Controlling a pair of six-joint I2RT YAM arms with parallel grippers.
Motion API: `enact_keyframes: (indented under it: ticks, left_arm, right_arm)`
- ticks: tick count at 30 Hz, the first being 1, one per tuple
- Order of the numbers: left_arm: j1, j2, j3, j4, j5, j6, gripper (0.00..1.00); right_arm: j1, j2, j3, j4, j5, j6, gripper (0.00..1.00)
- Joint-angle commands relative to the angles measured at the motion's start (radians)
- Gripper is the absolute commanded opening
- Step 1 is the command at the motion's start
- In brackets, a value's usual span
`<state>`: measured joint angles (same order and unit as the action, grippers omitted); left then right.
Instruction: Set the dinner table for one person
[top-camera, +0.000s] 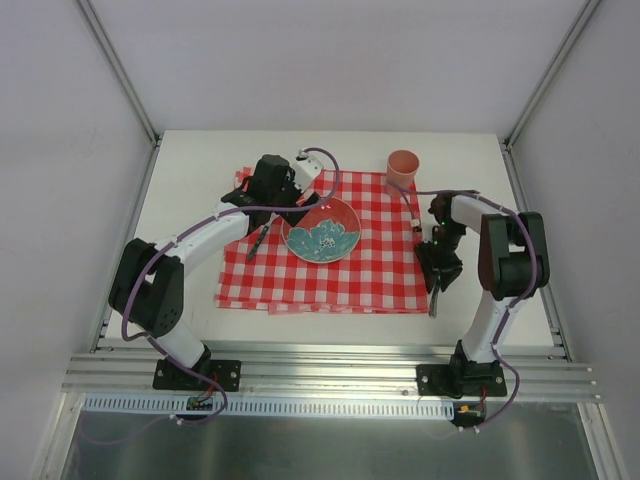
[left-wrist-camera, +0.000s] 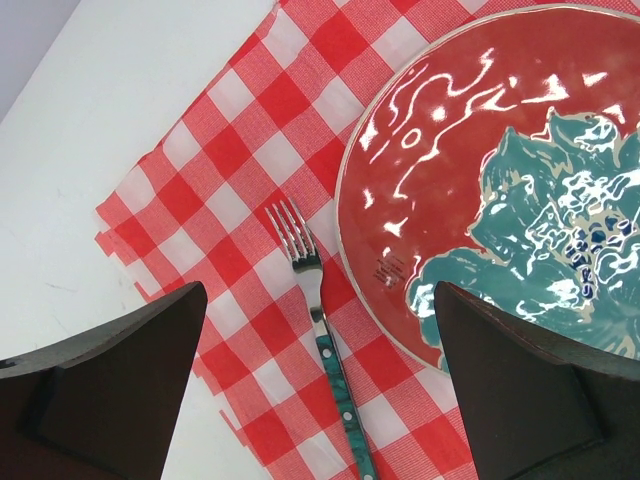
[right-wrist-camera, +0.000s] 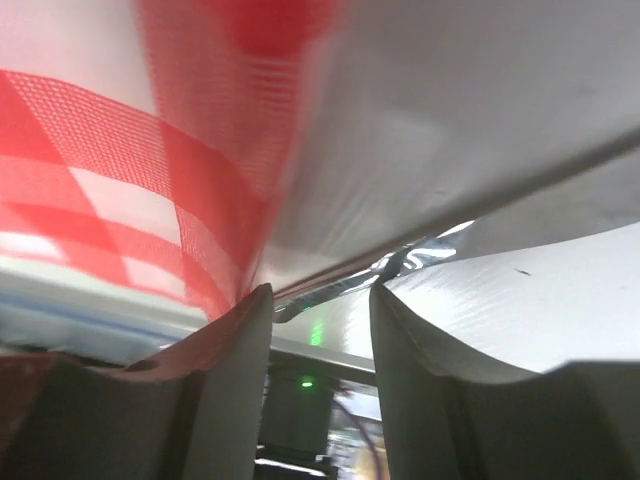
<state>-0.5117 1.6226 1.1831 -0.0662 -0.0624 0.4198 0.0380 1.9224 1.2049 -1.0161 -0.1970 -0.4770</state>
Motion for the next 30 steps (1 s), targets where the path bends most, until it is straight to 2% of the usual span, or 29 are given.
enact_keyframes:
  ticks: [1, 5, 12, 15, 16, 17, 21, 24, 27, 29, 30]
  left_arm:
    - [-0.013, -0.023, 0.035, 0.017, -0.004, 0.017, 0.99]
    - [-0.013, -0.027, 0.035, 0.020, -0.004, 0.014, 0.99]
    - [-0.004, -0.038, 0.032, 0.025, -0.002, 0.010, 0.99]
    - [0.001, -0.040, 0.030, 0.026, -0.002, 0.007, 0.99]
    - [0.002, -0.038, 0.030, 0.026, -0.001, 0.007, 0.99]
    - [0.004, -0.038, 0.030, 0.028, 0.001, 0.008, 0.99]
    - [0.004, -0.029, 0.036, 0.032, 0.004, 0.004, 0.99]
    - [0.004, -0.021, 0.044, 0.034, 0.006, 0.002, 0.99]
    - [0.004, -0.012, 0.052, 0.034, 0.007, 0.001, 0.99]
    - [0.002, -0.010, 0.055, 0.034, 0.009, 0.000, 0.99]
    - [0.004, -0.006, 0.058, 0.034, 0.010, -0.003, 0.99]
  right_arm:
    - [0.089, -0.043, -0.037, 0.106, 0.233, 0.009, 0.45]
    - [0.100, 0.019, -0.024, 0.102, 0.341, -0.003, 0.43]
    - [0.117, 0.055, -0.015, 0.105, 0.416, -0.023, 0.34]
    - [0.117, 0.053, -0.018, 0.103, 0.416, -0.028, 0.15]
    - [0.117, 0.052, -0.021, 0.103, 0.416, -0.028, 0.05]
    - [0.118, 0.049, -0.022, 0.103, 0.416, -0.028, 0.02]
    - [0.112, 0.026, -0.037, 0.111, 0.429, -0.032, 0.01]
    - [0.089, -0.009, -0.053, 0.105, 0.383, -0.029, 0.00]
    - [0.040, -0.052, -0.067, 0.099, 0.300, -0.023, 0.01]
    - [-0.022, -0.056, -0.059, 0.073, 0.141, -0.012, 0.00]
    - [-0.035, -0.046, -0.059, 0.067, 0.114, -0.003, 0.01]
